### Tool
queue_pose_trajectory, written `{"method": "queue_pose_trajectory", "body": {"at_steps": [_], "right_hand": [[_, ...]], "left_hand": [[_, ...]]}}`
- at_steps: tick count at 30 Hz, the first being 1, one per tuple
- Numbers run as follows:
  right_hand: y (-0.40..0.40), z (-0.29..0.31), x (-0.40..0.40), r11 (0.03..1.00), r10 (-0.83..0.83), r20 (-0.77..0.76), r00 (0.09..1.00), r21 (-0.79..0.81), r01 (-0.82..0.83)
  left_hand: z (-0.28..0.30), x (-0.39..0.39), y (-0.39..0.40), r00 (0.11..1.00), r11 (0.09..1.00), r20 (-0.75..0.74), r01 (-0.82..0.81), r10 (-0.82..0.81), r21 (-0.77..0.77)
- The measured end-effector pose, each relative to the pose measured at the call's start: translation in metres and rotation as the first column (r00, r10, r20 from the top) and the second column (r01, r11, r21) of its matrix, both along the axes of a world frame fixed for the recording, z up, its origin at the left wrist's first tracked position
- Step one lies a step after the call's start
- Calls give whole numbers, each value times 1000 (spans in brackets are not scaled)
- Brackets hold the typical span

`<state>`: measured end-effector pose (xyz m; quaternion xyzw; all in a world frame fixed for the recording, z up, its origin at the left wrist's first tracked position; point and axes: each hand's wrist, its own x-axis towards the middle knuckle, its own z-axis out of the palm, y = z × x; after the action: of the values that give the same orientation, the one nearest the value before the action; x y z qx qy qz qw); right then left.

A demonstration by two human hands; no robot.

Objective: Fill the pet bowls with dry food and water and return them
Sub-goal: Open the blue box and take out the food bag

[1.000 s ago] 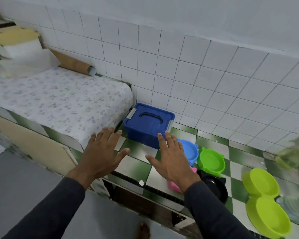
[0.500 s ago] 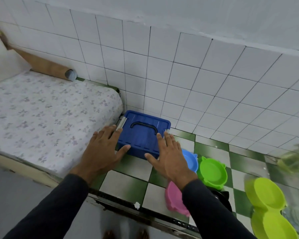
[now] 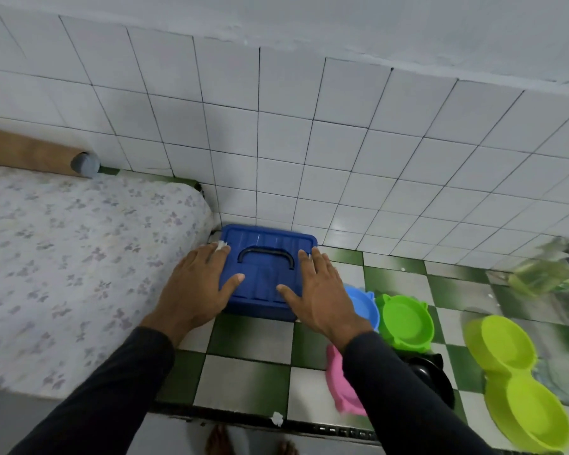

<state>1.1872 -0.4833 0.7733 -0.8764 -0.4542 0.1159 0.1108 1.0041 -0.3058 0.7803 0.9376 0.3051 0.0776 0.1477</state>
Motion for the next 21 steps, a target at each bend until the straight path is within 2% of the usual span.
{"method": "queue_pose_trajectory", "body": {"at_steps": [5,12,18,21], "right_hand": [[18,-7,2,998,-63,-8,998,-7,63],[32,-25,8,973,-230,-143,963,-37,227],[42,-41,18,945,-326,-80,942,-62,321],[44,-46,26,935,-340,-69,938,-129,329]], "left_hand": [[-16,11,31,1000,1000,-19,6,-6,-31],[-40,32,53,995,988,-64,-84,76,-132],[-56,42,62,982,974,-80,-178,168,-141],[-57,48,63,974,957,-72,-225,215,-183]]}}
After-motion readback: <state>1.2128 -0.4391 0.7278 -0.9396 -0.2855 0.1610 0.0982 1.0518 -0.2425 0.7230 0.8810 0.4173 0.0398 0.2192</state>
